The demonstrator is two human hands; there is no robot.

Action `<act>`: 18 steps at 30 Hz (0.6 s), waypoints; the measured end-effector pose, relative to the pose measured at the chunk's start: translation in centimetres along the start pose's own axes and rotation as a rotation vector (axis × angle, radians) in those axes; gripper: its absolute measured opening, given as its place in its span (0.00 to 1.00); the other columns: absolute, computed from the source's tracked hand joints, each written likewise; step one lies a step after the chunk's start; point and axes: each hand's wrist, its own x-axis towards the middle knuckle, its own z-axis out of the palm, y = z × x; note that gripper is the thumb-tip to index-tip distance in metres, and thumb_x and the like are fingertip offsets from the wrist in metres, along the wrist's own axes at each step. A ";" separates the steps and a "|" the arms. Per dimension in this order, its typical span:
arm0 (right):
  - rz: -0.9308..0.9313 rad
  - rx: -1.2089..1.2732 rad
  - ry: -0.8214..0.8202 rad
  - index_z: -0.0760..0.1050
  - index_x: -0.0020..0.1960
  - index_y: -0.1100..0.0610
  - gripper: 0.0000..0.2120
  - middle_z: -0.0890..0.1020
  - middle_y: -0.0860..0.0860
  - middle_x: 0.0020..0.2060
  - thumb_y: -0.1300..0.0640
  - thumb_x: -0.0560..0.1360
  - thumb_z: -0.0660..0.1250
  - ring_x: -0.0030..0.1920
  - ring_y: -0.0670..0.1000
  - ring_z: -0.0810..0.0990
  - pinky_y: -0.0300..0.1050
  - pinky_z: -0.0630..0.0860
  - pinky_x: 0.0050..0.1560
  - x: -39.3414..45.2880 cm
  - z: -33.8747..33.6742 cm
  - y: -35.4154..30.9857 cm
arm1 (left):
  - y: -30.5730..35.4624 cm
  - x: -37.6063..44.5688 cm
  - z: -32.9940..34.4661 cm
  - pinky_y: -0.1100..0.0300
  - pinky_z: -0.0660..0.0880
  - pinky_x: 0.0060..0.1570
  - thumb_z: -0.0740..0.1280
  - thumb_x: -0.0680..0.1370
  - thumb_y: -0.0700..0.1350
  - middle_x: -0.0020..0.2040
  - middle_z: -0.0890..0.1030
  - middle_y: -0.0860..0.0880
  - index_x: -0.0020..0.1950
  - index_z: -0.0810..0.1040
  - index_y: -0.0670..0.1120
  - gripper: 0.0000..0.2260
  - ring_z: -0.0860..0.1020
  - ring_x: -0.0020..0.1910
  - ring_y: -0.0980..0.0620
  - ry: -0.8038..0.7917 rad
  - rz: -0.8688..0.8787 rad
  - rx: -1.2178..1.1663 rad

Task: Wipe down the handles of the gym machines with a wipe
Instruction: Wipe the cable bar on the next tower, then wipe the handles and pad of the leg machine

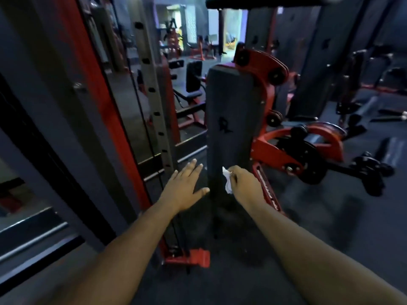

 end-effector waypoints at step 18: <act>0.563 0.077 0.166 0.78 0.54 0.46 0.05 0.79 0.44 0.47 0.49 0.81 0.64 0.47 0.49 0.79 0.47 0.74 0.45 -18.4 -17.1 35.0 | 36.6 7.4 19.3 0.44 0.54 0.80 0.59 0.81 0.67 0.85 0.49 0.49 0.85 0.51 0.50 0.38 0.51 0.83 0.50 -0.281 0.178 -0.114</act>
